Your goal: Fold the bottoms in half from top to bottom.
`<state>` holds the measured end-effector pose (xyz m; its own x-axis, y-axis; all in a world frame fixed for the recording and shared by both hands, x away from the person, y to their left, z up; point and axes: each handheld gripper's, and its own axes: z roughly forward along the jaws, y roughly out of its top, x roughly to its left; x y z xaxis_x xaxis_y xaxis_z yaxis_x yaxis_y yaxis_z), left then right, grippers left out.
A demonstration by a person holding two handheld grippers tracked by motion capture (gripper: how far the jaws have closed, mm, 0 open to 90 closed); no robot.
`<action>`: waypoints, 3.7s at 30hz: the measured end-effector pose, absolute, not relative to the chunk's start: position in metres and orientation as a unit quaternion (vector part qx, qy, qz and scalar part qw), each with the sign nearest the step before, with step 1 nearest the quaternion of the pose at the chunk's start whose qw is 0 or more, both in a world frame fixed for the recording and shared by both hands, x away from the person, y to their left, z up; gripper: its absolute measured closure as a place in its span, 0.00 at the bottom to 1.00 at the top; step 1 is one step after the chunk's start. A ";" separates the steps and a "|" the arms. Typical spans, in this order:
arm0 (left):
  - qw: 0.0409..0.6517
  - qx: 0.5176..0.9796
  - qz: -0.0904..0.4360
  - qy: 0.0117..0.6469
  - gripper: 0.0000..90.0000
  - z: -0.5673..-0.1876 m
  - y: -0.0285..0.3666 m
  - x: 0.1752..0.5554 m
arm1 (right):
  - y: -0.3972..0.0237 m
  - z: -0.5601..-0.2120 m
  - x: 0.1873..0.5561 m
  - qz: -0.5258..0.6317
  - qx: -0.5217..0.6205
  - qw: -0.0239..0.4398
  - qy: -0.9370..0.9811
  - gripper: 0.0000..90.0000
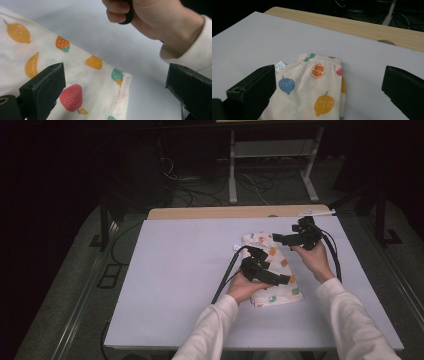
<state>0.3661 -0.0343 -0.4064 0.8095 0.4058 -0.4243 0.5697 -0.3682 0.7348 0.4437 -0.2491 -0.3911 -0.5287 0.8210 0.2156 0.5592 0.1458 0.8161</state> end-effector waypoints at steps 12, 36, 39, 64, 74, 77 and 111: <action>0.480 0.824 -0.052 0.298 0.02 -0.399 -0.012 0.377 | -0.242 -0.403 0.441 0.454 0.457 0.130 0.754 0.00; 0.470 0.825 -0.014 0.314 0.02 -0.376 0.021 0.419 | -0.249 -0.409 0.447 0.450 0.463 0.116 0.755 0.00; 0.471 0.823 -0.014 0.316 0.02 -0.374 0.023 0.424 | -0.250 -0.410 0.448 0.449 0.465 0.113 0.755 0.00; 0.463 0.812 -0.012 0.355 0.03 -0.383 0.035 0.470 | -0.255 -0.410 0.466 0.432 0.477 0.084 0.761 0.00; 0.459 0.794 -0.013 0.397 0.04 -0.399 0.048 0.487 | -0.250 -0.414 0.475 0.425 0.481 0.075 0.763 0.00; 0.465 0.786 -0.015 0.407 0.07 -0.404 0.050 0.492 | -0.250 -0.417 0.479 0.420 0.485 0.072 0.764 0.00; 0.443 0.773 -0.037 0.452 0.55 -0.450 0.039 0.511 | -0.246 -0.440 0.501 0.383 0.529 0.055 0.755 0.29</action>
